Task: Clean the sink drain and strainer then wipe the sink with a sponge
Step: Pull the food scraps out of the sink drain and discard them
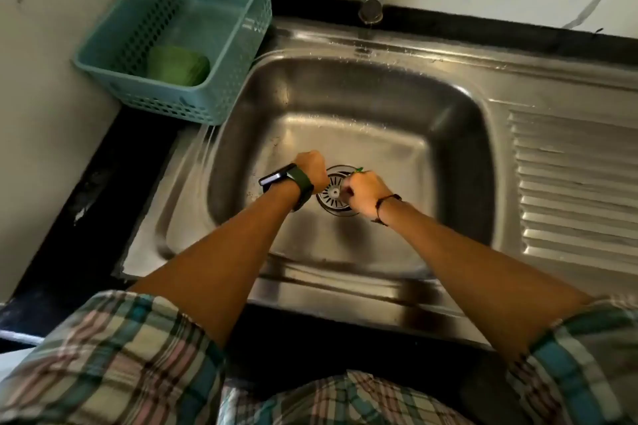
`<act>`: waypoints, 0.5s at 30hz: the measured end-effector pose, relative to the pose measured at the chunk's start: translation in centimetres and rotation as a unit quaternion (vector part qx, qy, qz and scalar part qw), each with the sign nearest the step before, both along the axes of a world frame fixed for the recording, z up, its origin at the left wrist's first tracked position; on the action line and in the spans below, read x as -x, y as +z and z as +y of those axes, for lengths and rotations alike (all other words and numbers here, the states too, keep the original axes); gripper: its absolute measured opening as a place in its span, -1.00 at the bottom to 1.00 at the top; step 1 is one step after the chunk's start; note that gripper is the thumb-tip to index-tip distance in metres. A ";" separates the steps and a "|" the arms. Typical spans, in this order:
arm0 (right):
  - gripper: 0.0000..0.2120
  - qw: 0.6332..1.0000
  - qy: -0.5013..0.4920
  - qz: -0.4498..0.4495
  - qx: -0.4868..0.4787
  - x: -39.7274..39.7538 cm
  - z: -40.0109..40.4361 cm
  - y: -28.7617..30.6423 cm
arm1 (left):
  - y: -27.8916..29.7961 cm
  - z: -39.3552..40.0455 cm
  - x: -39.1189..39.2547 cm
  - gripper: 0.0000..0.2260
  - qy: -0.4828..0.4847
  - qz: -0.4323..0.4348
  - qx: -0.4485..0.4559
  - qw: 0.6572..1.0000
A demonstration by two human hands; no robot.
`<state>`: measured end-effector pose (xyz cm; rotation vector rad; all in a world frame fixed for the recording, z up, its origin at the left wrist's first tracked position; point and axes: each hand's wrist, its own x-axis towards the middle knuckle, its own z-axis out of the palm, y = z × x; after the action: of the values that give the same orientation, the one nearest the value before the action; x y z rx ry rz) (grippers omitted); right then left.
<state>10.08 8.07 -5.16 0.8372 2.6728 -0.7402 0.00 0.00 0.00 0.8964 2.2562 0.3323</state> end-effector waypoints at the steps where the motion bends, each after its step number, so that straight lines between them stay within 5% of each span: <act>1: -0.80 0.999 0.011 -0.038 0.004 0.5 -0.5 -0.9 | -0.2 0.2 0.3 -0.80 0.014 -0.004 0.017 1.000; 8: -0.74 0.999 -0.013 -0.016 -0.036 2.6 -2.3 -5.6 | -2.9 0.4 2.8 -0.78 0.054 -0.032 0.074 0.995; 15: -0.81 0.996 -0.006 0.062 -0.065 2.2 -1.9 -4.1 | -2.6 1.0 2.7 -0.74 0.024 -0.053 0.092 0.994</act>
<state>7.85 6.18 -9.27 0.8656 2.8543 -0.6475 -2.67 0.95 -2.60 0.7138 2.1715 0.1853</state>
